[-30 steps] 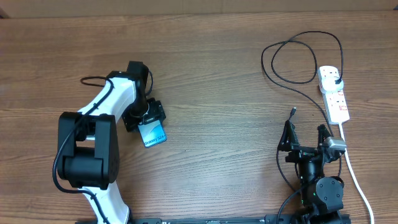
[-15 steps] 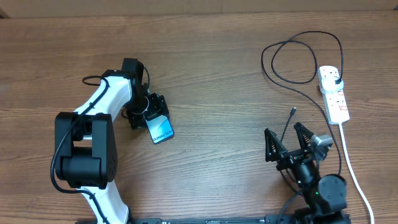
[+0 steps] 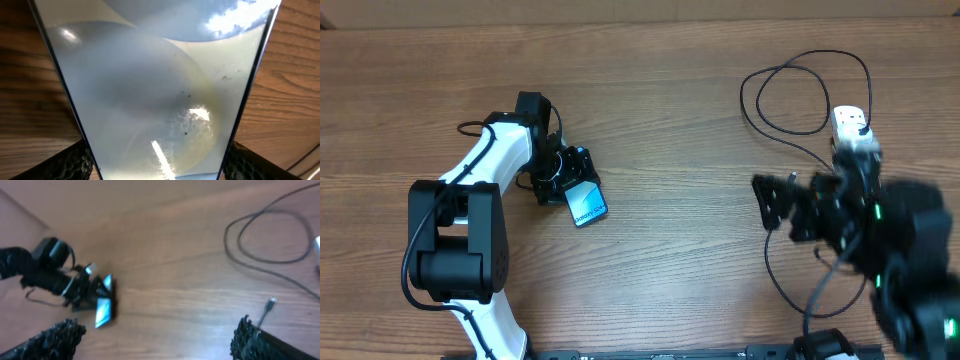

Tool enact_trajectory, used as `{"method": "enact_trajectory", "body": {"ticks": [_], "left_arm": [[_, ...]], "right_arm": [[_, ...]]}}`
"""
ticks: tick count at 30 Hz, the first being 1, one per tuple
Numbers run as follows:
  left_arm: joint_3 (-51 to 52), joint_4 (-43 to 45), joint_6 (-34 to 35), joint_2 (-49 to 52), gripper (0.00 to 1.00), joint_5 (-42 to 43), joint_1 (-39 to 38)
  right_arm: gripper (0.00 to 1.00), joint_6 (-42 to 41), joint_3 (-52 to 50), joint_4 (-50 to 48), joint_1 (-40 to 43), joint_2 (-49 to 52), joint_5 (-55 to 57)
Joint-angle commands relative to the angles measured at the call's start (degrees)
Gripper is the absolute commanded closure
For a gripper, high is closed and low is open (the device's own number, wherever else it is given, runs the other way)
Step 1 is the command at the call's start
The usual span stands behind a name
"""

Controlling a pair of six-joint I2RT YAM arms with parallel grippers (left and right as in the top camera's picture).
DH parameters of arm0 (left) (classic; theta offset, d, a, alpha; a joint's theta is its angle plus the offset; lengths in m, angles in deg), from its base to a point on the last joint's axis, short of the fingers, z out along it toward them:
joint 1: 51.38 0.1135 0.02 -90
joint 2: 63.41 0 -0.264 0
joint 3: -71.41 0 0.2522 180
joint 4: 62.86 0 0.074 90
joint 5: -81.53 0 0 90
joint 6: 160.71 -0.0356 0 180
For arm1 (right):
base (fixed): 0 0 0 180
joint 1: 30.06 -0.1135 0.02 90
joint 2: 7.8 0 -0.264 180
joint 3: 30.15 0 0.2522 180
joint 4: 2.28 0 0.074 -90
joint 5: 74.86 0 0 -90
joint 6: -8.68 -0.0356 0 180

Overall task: Plug charger to phone and switch on socket
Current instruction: 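Raise the right arm and move the right gripper toward the phone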

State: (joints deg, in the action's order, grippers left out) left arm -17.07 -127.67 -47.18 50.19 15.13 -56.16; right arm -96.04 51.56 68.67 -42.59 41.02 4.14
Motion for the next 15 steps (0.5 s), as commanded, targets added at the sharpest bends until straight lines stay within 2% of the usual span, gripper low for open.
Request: {"method": "enact_trajectory", "body": {"ticks": [1,4,5,9,11,15], "left_arm": [[-1.3,0.0,-2.8,0.5,0.14,4.5,0.2],[-1.3,0.1,-3.2,0.5,0.14,5.9,0.2],[-1.3,0.1,-3.3,0.5,0.14,6.1,0.2],[-1.3,0.0,-3.4,0.5,0.14,6.0,0.2],[-1.3,0.0,-3.1,0.5,0.14,4.6,0.2],[-1.3,0.3,2.9,0.5,0.1,-6.9,-0.5]], "right_arm": [[0.0,0.4,4.6,0.4,-0.4,7.0,-10.4],[0.15,0.4,4.4,-1.4,-1.0,12.8,-15.7],[0.16,0.4,4.4,-1.4,-1.5,14.8,-15.7],[0.16,0.3,4.4,-2.0,-5.0,24.6,-15.7],[0.1,0.2,4.4,-2.7,-7.0,29.8,-15.7],[0.04,-0.3,4.4,-5.5,-9.1,38.7,-15.6]]}}
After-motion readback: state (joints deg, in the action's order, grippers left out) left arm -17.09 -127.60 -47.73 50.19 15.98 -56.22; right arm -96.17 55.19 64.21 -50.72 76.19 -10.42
